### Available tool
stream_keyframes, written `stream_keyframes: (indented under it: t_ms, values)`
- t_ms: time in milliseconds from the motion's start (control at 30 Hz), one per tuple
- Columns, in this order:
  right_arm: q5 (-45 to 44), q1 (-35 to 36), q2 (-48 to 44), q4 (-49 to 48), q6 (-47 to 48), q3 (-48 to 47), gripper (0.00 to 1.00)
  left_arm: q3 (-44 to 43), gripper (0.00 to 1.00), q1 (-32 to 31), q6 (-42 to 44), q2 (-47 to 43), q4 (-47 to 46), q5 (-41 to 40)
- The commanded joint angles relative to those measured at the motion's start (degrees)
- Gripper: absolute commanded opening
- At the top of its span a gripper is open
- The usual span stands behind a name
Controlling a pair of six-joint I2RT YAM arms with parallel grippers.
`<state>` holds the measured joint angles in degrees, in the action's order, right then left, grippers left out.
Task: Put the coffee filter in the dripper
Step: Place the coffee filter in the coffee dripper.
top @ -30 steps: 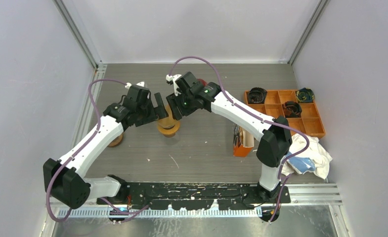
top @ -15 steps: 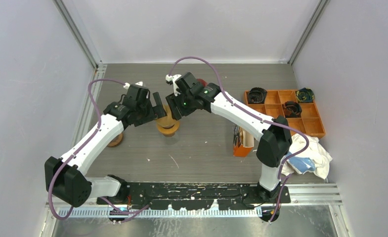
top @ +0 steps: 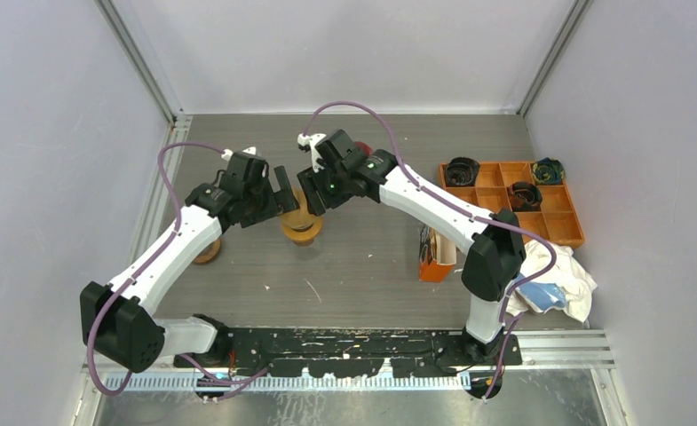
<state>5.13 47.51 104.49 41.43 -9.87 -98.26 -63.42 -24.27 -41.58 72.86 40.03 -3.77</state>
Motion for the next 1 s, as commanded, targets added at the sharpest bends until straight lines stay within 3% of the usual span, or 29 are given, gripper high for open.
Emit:
stream_keyframes:
  t_ms: [0, 967]
  values:
    - [0.9, 0.2, -5.3, -3.8, -0.7, 0.3, 0.63, 0.1, 0.99, 0.5, 1.1, -2.1, -1.4, 0.7]
    - [1.4, 0.2, -8.7, -6.8, -0.8, 4.1, 0.65, -0.2, 0.99, 0.5, 1.8, -7.9, 1.3, 1.8]
